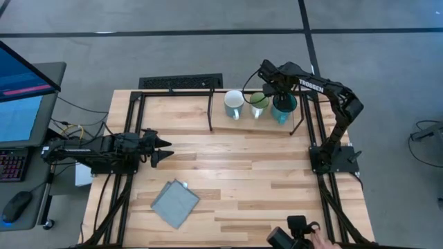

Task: Stack small to large cups/mugs on shelf
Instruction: Put the blue mug on the shelf, then return to Home Position

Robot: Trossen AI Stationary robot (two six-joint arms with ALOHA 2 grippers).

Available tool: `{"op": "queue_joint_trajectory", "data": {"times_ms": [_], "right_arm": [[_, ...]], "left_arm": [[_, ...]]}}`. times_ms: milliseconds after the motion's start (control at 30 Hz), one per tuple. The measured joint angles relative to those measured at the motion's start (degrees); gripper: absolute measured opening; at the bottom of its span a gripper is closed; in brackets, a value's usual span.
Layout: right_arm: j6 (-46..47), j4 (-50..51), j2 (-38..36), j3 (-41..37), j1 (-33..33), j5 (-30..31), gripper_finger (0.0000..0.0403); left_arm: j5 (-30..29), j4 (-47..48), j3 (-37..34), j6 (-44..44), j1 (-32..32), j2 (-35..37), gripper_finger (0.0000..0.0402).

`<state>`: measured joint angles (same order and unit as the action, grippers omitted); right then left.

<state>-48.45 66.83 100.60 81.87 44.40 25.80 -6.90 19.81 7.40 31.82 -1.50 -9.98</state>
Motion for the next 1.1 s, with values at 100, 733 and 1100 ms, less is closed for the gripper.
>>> {"op": "queue_joint_trajectory", "data": {"times_ms": [100, 733, 1100], "right_arm": [[0.00, 0.00, 0.00, 0.00, -0.15, 0.02, 0.0219], [-0.59, 2.08, 0.00, 0.00, -1.24, -0.24, 0.0275], [1.31, 2.06, -0.42, 0.00, -2.04, -0.22, 0.0303]], "left_arm": [[0.00, 0.02, 0.00, 0.50, 0.00, 0.00, 0.0261], [0.00, 0.00, 0.00, 0.59, 0.00, 0.01, 0.0261], [0.00, 0.01, 0.00, 0.59, 0.01, 0.00, 0.0261]]}}
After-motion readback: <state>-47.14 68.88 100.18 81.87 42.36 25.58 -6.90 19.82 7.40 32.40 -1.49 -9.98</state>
